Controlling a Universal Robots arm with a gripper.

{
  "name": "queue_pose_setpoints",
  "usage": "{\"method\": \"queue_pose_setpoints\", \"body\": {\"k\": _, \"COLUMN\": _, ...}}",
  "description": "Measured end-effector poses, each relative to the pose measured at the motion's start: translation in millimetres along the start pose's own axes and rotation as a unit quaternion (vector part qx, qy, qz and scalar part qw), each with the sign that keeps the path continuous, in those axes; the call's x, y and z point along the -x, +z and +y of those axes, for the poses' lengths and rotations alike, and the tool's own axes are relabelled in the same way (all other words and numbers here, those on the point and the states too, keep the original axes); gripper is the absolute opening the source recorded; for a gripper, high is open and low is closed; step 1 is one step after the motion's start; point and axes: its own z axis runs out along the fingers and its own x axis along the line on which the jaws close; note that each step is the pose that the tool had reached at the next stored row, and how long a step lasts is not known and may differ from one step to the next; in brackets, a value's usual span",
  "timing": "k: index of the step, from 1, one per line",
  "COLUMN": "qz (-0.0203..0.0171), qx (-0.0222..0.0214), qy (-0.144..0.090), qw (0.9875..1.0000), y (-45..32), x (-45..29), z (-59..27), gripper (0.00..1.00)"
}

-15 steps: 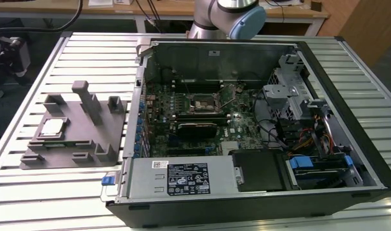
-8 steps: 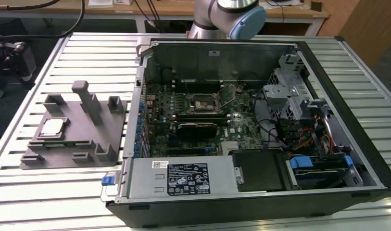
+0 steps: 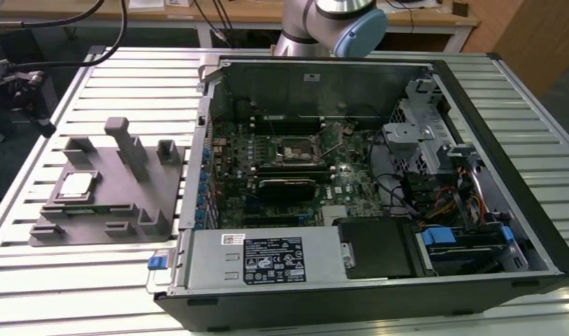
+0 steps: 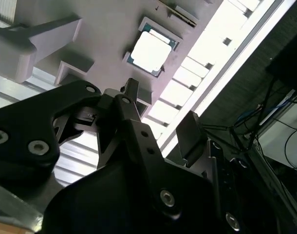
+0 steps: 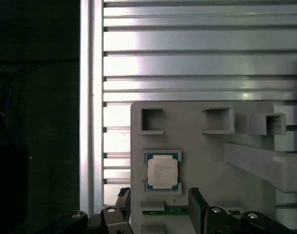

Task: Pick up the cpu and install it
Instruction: 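Pick up the cpu and move it towards the insertion slot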

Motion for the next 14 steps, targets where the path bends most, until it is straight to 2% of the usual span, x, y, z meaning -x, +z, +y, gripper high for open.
{"method": "queue_pose_setpoints", "body": {"k": 4, "qz": 0.0006, "qx": -0.0002, "qy": -0.002, "qw": 1.0000, "y": 7.3, "x": 1.4, "z": -0.3, "gripper": 0.59}}
{"method": "queue_pose_setpoints", "body": {"k": 8, "qz": 0.0035, "qx": -0.0004, "qy": -0.008, "qw": 1.0000, "y": 14.5, "x": 3.5, "z": -0.5, "gripper": 0.59}}
{"method": "queue_pose_setpoints", "body": {"k": 13, "qz": 0.0047, "qx": -0.0019, "qy": -0.030, "qw": 0.9995, "y": 23.5, "x": 4.4, "z": -0.9, "gripper": 0.60}}
{"method": "queue_pose_setpoints", "body": {"k": 14, "qz": 0.0048, "qx": -0.0028, "qy": -0.033, "qw": 0.9994, "y": 25.0, "x": 4.5, "z": -1.0, "gripper": 0.66}}
